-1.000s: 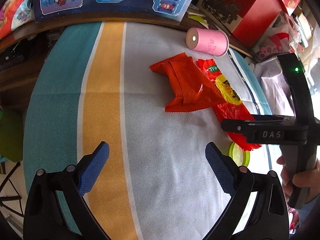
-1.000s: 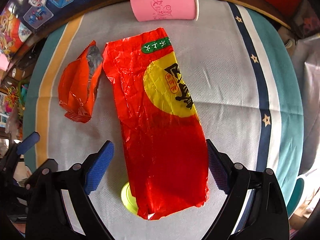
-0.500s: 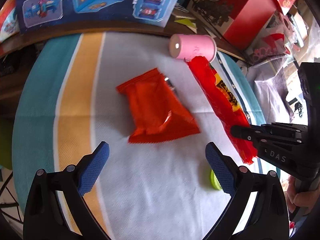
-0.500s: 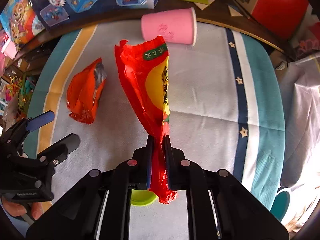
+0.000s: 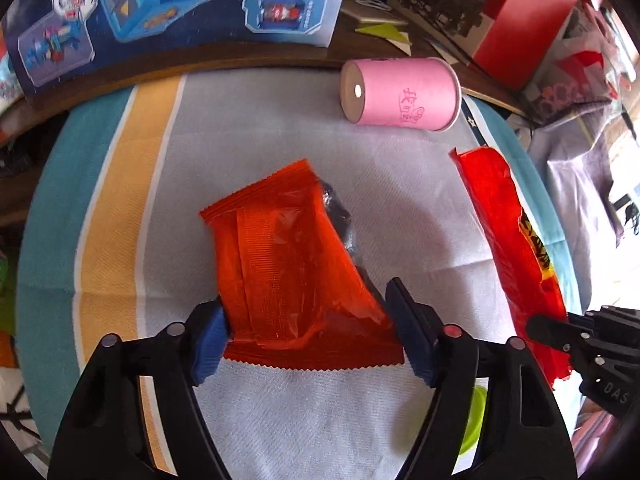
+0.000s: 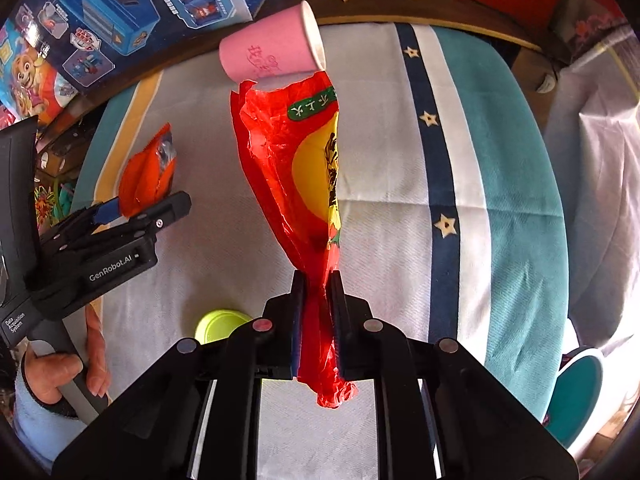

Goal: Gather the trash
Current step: 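Grip the orange wrapper with the left tool while the right tool grips the long red bag, then carry the orange wrapper and red bag with both tools over the teal bin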

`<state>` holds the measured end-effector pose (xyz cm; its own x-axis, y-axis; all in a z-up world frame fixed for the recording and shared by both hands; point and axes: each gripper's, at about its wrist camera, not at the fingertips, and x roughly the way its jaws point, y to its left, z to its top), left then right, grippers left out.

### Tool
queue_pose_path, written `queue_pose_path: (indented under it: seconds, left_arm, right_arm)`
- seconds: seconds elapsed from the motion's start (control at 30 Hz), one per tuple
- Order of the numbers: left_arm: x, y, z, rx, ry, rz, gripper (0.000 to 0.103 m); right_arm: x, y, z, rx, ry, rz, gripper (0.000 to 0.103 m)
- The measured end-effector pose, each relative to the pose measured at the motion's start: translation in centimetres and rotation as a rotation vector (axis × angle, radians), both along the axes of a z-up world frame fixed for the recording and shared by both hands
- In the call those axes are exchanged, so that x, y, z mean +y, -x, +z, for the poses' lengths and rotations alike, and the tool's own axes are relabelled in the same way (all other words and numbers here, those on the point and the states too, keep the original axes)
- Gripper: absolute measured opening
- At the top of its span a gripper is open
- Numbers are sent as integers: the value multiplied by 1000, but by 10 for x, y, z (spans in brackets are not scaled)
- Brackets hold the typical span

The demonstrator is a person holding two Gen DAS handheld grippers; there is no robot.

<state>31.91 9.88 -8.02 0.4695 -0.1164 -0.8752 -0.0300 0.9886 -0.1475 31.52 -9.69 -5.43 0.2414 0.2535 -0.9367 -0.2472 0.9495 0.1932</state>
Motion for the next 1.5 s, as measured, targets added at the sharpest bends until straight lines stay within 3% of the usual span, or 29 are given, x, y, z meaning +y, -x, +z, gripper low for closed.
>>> queue_pose_path:
  seconds: [0.07,0.1,0.23,0.47,0.77,1.23,1.5]
  left_arm:
    - [-5,5,4,-20,-32,-8,54]
    - [-7,7,6,-28,-46,-9,35]
    - [-18,20,17,-52,-71,-37,27]
    - [-50,51,44,-84,-52,-97,26]
    - [-130,88,66,-101,-14,-237,26]
    - [-307,140,57,-54,-6,-570,27]
    - [-389,164,34,3,-18,-716,27]
  right_arm:
    - [-5,3,0,2,-18,-4,12]
    - [-8,5,0,2,-27,-7,12]
    - [-23,14,6,4,-77,-23,12]
    - [-63,45,24,-22,-128,-61,12]
    - [-149,100,38,-56,-189,-176,14]
    - [-325,194,19,-84,-210,-485,17]
    - [-384,225,-12,-31,-239,-589,19]
